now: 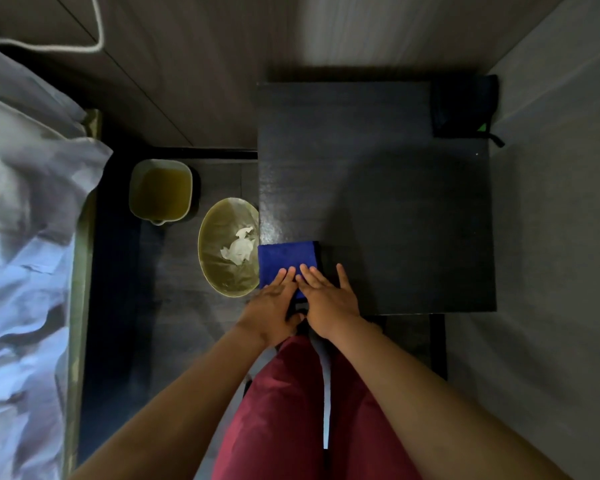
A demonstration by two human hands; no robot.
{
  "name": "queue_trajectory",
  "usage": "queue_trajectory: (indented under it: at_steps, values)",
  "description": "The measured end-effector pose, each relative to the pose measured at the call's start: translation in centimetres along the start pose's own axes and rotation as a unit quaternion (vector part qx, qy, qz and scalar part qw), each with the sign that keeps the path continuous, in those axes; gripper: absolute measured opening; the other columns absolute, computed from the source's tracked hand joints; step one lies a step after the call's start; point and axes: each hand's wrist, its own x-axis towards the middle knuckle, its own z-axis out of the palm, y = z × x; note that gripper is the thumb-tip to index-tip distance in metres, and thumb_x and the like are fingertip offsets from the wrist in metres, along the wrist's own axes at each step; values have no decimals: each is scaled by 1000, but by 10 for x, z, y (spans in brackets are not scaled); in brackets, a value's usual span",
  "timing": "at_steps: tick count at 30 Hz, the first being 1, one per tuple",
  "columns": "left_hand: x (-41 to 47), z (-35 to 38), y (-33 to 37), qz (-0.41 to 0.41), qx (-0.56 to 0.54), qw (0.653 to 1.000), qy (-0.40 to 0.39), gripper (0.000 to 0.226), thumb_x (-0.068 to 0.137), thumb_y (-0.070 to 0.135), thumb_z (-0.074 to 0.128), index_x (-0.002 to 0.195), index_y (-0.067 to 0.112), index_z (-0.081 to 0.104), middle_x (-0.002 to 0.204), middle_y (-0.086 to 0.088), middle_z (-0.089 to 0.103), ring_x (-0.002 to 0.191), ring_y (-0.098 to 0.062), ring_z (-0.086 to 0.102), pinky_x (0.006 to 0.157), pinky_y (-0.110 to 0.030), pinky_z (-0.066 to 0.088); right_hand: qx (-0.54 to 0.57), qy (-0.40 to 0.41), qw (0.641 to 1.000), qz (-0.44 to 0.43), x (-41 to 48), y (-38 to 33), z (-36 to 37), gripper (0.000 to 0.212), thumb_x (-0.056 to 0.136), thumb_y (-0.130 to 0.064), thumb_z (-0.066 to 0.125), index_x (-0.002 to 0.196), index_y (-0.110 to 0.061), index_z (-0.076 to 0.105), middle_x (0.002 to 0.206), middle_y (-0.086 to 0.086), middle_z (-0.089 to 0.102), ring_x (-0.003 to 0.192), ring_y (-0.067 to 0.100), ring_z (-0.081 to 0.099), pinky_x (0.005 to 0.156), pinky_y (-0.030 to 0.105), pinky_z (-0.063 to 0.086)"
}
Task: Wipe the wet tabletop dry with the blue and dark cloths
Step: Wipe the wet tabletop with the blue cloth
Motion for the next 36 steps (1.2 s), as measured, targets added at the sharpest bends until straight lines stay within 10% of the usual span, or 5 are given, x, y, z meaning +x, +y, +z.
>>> queue_trajectory:
  at_steps: [36]
  values:
    - [147,-73,132,53,103,991,-73,77,97,43,44,154,18,-1,161,5,-10,148,-10,-9,120,-34,7,37,31,990,135,14,154,-79,65,100,-28,42,153,-35,4,162,-9,-12,149,8,-6,117,53,-8]
